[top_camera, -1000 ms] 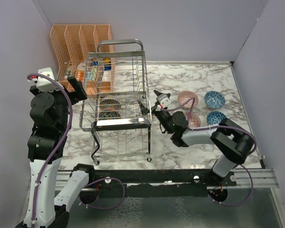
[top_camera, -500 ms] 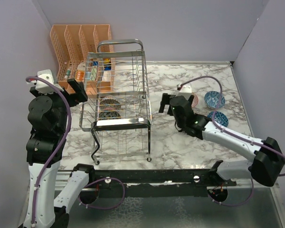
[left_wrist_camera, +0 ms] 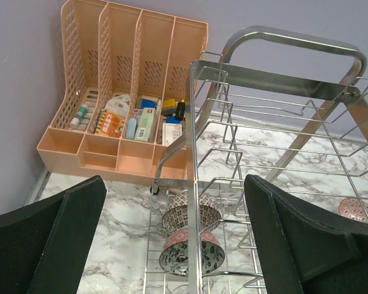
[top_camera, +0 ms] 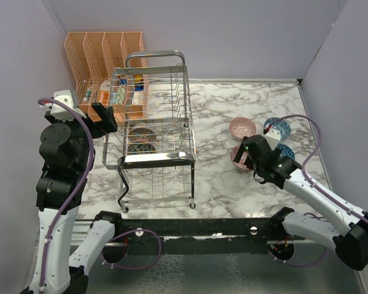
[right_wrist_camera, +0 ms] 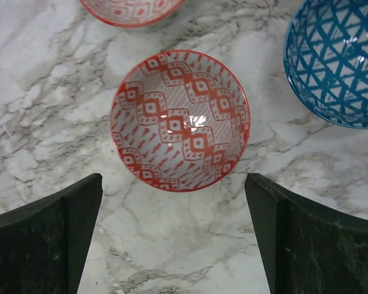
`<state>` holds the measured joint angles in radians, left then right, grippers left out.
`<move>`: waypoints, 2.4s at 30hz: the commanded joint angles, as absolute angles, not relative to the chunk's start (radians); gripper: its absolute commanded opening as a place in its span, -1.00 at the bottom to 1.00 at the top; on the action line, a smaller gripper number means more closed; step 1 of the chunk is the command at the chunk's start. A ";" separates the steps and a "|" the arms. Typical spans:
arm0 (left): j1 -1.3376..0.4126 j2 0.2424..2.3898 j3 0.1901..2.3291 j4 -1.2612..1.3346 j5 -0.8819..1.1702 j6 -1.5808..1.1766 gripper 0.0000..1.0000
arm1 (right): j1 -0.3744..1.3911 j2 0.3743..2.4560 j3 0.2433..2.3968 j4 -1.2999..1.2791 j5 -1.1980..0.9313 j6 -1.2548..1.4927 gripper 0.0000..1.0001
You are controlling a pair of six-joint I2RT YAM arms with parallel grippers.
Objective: Load the bowls into the dish rack
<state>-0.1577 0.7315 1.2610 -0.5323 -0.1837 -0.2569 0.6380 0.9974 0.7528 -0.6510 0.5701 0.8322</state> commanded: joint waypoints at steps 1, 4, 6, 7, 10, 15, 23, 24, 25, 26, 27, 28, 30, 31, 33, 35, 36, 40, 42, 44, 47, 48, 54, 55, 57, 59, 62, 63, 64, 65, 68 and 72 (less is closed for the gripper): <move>-0.166 0.732 1.251 -0.504 -0.152 -0.271 0.99 | 0.538 1.000 0.712 -0.696 0.436 0.898 0.99; -0.166 0.727 1.245 -0.507 -0.153 -0.271 0.99 | 0.452 0.991 0.683 -0.665 0.379 0.902 0.97; -0.166 0.727 1.242 -0.509 -0.159 -0.270 0.99 | 0.408 0.982 0.658 -0.630 0.332 0.900 0.94; -0.166 0.726 1.239 -0.511 -0.161 -0.268 0.99 | 0.392 0.983 0.646 -0.611 0.310 0.898 0.90; -0.166 0.728 1.232 -0.514 -0.168 -0.263 0.99 | 0.356 1.007 0.609 -0.547 0.242 0.886 0.81; -0.166 0.734 1.227 -0.518 -0.177 -0.253 0.99 | 0.334 1.063 0.560 -0.459 0.181 0.914 0.49; -0.166 0.737 1.227 -0.525 -0.186 -0.250 0.99 | 0.334 1.017 0.535 -0.450 0.225 0.931 0.16; -0.166 0.737 1.225 -0.524 -0.186 -0.251 0.99 | 0.334 1.014 0.533 -0.450 0.234 0.929 0.08; -0.166 0.736 1.222 -0.523 -0.184 -0.251 0.99 | 0.334 1.014 0.530 -0.447 0.242 0.929 0.06; -0.166 0.737 1.220 -0.523 -0.184 -0.252 0.99 | 0.334 1.013 0.525 -0.442 0.249 0.930 0.04; -0.166 0.737 1.218 -0.522 -0.185 -0.252 0.99 | 0.334 1.015 0.519 -0.434 0.255 0.932 0.04; -0.166 0.738 1.216 -0.523 -0.183 -0.253 0.99 | 0.334 1.018 0.512 -0.426 0.257 0.934 0.03; -0.166 0.738 1.216 -0.522 -0.181 -0.253 0.99 | 0.334 1.025 0.501 -0.411 0.258 0.935 -0.07; -0.166 0.738 1.216 -0.523 -0.181 -0.251 0.99 | 0.334 1.031 0.496 -0.405 0.259 0.938 -0.11; -0.166 0.737 1.217 -0.525 -0.181 -0.250 0.99 | 0.334 1.040 0.488 -0.400 0.264 0.941 -0.20; -0.166 0.735 1.219 -0.526 -0.183 -0.250 0.99 | 0.333 1.045 0.486 -0.400 0.270 0.940 -0.41; -0.166 0.736 1.220 -0.528 -0.183 -0.251 0.99 | 0.334 1.043 0.485 -0.400 0.275 0.938 -0.64; -0.166 0.731 1.220 -0.532 -0.183 -0.251 0.99 | 0.334 1.008 0.484 -0.399 0.280 0.920 -0.96; -0.166 0.731 1.220 -0.532 -0.183 -0.254 0.99 | 0.334 0.979 0.486 -0.404 0.280 0.914 -0.98; -0.166 0.731 1.223 -0.531 -0.181 -0.256 0.99 | 0.334 0.948 0.490 -0.401 0.278 0.887 -0.98; -0.165 0.733 1.226 -0.527 -0.180 -0.257 0.99 | 0.334 0.892 0.496 -0.386 0.271 0.831 -0.98; -0.166 0.734 1.227 -0.526 -0.179 -0.257 0.99 | 0.335 0.870 0.497 -0.367 0.262 0.798 -0.98; -0.166 0.738 1.228 -0.522 -0.177 -0.261 0.99 | 0.337 0.764 0.491 -0.197 0.161 0.650 -0.98; -0.166 0.739 1.230 -0.521 -0.176 -0.264 0.99 | 0.337 0.770 0.496 -0.172 0.143 0.637 -0.98; -0.166 0.740 1.232 -0.519 -0.172 -0.264 0.99 | 0.341 0.793 0.502 -0.112 0.101 0.618 -0.98; -0.166 0.741 1.238 -0.519 -0.169 -0.265 0.99 | 0.356 0.827 0.506 -0.025 0.051 0.604 -0.98; -0.166 0.741 1.249 -0.525 -0.170 -0.266 0.99 | 0.421 0.899 0.529 0.114 0.027 0.586 -0.98; -0.166 0.742 1.251 -0.525 -0.170 -0.268 0.99 | 0.455 0.926 0.542 0.154 0.039 0.575 -0.98; -0.166 0.741 1.254 -0.527 -0.173 -0.269 0.99 | 0.498 0.957 0.554 0.203 0.056 0.556 -0.98; -0.166 0.740 1.257 -0.529 -0.174 -0.270 0.99 | 0.537 0.986 0.564 0.247 0.067 0.534 -0.98; -0.166 0.738 1.268 -0.537 -0.179 -0.273 0.99 | 0.601 1.070 0.585 0.387 0.057 0.513 -0.98; -0.166 0.733 1.275 -0.550 -0.191 -0.274 0.99 | 0.630 1.196 0.621 0.520 0.025 0.483 -0.98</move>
<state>-0.1596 0.7414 1.2415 -0.5423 -0.1757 -0.2646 0.6094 1.1065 0.5495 0.2176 0.0666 0.5350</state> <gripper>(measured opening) 0.992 0.035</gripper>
